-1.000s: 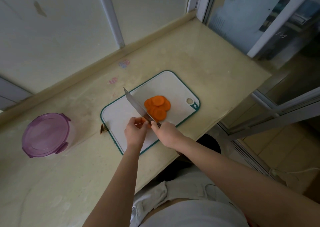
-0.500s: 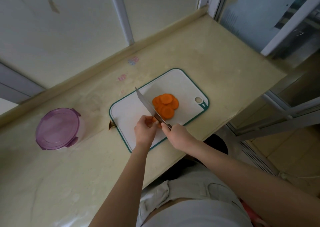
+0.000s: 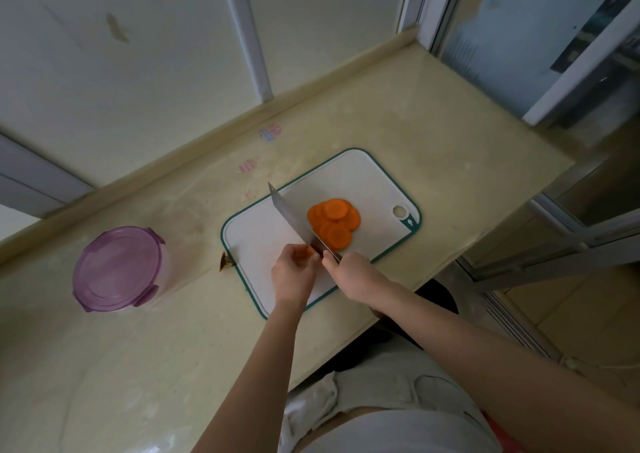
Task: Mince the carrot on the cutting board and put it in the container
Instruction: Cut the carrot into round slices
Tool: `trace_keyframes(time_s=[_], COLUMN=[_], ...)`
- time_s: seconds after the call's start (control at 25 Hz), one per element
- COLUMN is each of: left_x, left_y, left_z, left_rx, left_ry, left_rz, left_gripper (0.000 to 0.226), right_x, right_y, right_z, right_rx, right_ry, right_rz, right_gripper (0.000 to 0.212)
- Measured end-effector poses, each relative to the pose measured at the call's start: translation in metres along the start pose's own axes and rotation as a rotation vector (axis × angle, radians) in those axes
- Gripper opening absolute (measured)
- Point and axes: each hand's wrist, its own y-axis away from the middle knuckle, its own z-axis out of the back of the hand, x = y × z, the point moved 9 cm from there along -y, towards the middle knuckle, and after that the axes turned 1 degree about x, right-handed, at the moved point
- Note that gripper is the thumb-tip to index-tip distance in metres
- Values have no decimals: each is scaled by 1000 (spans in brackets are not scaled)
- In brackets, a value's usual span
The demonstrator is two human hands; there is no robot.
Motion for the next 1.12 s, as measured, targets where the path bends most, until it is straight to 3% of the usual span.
trace_keyframes(time_s=[0.2,0.36,0.56,0.84,1.12], left_x=[-3,-2,-2,-3,-3], left_y=[-2,1,11,16,16], left_z=[-4,-9,-20,-16,-17], left_rx=[-4,6,82,-10,10], left_ry=[12,7,39,79,46], left_rz=[50,49,-14,-16,-8], left_gripper=[19,23,26,21,25], right_x=[-12,-9,-15,-9,-20], right_y=[0,7,12,17,35], right_z=[7,9,10,10,15], right_rx=[59,19,3,-4,-19], right_ry=[-114,-24,-100,-67,-162], right_rz=[-104,-15,-16,28,-114], right_gripper=[52,56,54,54,50])
